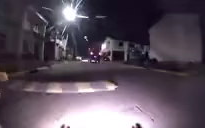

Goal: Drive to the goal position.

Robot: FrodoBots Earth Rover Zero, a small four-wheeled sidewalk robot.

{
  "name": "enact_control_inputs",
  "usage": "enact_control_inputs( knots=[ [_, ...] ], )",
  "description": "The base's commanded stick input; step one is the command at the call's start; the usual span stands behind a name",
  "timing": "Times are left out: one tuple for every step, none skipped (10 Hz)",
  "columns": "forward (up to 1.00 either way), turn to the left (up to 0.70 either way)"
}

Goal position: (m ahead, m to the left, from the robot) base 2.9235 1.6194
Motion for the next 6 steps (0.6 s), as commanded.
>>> enact_control_inputs(
  knots=[
    [0.85, 0.0],
    [0.85, 0.0],
    [0.85, 0.0],
    [0.85, 0.0],
    [0.85, 0.0],
    [0.85, 0.0]
  ],
)
